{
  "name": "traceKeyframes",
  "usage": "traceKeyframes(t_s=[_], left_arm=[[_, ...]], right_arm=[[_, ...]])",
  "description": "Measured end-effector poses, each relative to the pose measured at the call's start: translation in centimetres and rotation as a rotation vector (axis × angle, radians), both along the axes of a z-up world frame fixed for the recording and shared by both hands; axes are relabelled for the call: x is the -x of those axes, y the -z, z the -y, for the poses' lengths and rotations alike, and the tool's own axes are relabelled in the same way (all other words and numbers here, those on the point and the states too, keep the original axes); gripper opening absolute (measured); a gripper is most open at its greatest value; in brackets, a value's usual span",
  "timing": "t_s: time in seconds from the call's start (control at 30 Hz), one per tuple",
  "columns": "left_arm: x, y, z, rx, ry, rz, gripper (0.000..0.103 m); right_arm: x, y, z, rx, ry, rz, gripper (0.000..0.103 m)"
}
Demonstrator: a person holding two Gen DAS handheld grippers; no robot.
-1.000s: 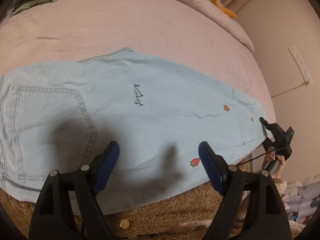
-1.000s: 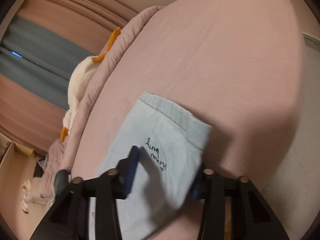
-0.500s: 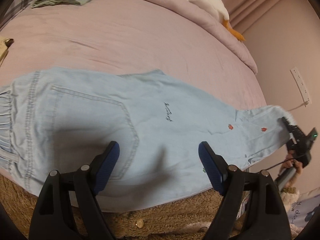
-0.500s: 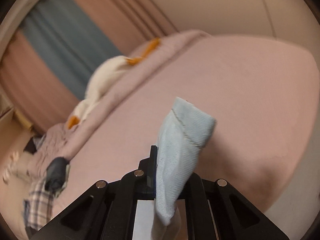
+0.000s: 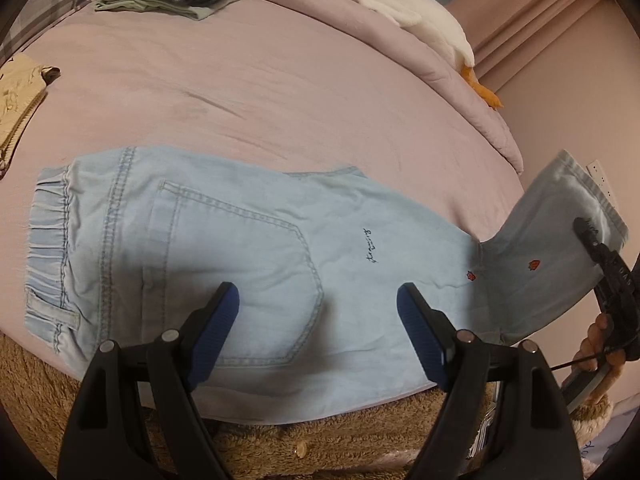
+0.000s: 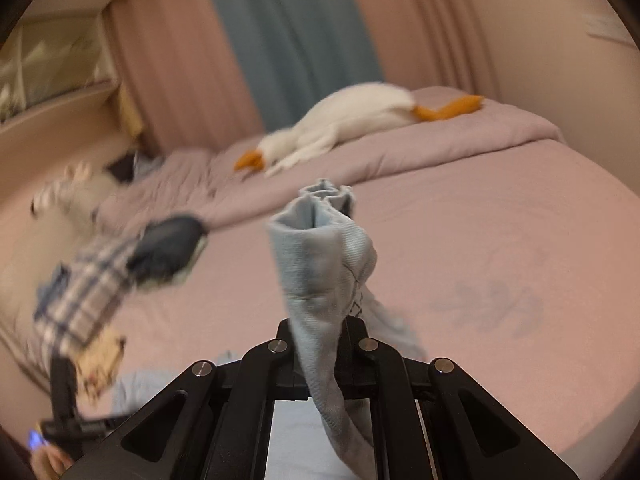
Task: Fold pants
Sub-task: 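Fold the lifted leg with the right gripper over the other leg and release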
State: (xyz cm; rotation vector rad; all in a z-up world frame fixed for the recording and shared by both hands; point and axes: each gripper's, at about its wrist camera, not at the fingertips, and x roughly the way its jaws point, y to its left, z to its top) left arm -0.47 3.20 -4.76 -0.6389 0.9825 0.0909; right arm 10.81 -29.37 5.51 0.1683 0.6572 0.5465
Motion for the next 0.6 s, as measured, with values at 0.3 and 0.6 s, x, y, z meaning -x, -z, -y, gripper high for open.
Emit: traceKeyframes(t_s=[0.3, 0.6], left_arm=[[-0.4, 0.3, 0.0, -0.020, 0.010, -0.023, 0.082], [-0.7, 1.1, -0.2, -0.028, 0.010, -0.045, 0.082]], right_arm=[[1.5, 4.0, -5.7, 0.140, -0.136, -0.092, 0.008], [3.6, 9.0, -11.1, 0.337, -0.273, -0.190, 0.008]])
